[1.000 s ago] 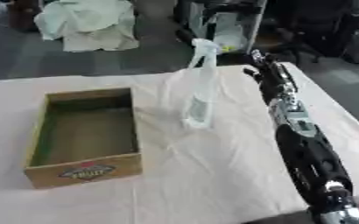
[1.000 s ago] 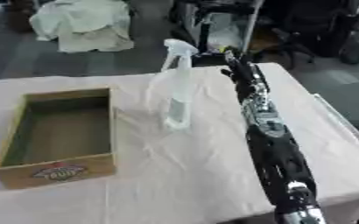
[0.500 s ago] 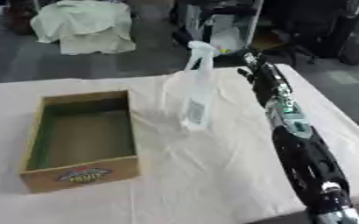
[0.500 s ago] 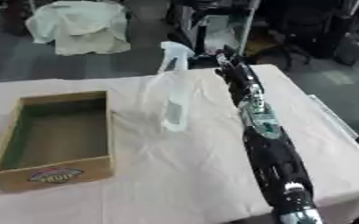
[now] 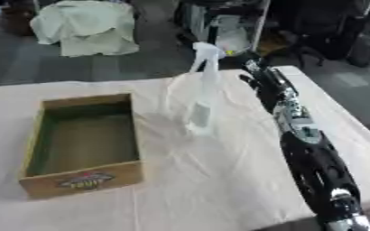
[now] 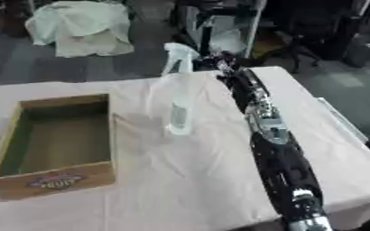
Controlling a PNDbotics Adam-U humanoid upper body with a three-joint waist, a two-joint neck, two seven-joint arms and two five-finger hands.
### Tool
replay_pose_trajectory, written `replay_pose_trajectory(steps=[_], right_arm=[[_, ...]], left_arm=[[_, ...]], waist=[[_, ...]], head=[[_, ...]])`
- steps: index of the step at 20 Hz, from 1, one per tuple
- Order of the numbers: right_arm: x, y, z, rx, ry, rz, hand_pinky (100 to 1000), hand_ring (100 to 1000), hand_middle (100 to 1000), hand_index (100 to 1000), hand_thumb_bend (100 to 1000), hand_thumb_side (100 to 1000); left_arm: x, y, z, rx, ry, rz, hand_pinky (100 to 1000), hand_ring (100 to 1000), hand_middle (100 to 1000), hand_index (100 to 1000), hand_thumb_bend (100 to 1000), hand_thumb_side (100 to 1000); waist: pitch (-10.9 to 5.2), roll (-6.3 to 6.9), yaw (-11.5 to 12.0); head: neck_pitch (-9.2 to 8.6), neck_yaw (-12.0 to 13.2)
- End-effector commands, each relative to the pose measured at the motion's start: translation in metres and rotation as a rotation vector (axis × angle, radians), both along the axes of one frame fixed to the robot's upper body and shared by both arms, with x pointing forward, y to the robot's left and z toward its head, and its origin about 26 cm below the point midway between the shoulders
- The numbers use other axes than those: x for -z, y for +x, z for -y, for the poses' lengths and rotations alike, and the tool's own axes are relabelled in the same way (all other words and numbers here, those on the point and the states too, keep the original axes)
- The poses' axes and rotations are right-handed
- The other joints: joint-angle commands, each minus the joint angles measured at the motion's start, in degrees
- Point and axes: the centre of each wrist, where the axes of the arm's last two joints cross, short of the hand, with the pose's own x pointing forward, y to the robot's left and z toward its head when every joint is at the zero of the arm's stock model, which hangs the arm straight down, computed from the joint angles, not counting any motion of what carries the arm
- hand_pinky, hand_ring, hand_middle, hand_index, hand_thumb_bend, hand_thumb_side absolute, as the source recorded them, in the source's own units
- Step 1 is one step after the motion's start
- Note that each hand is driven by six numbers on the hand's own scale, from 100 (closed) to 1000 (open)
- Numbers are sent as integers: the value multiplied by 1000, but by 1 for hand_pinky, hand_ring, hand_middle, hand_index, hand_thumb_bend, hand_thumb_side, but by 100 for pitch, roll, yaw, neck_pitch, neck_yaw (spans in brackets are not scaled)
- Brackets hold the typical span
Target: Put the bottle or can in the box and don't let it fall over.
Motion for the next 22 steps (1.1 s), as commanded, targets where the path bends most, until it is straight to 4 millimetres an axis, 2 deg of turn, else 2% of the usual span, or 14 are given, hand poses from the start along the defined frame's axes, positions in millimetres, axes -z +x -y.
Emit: replay_pose_trajectory(steps=[1,22], right_arm=[[-19,0,8,-7,-65,32,974,1000,1000,1000,100,470],[-6,0,1,-107,-167,-10,999,1000,1000,1000,100,470]], left_arm=[[-7,0,-4,1,26,21,1000,1000,1000,829,144,781],[-7,0,-3,9,31,21,1000,1000,1000,830,145,783]], waist=[[-47,11,-4],[-32,16,-4]], head=[[-48,5],[-84,-36]])
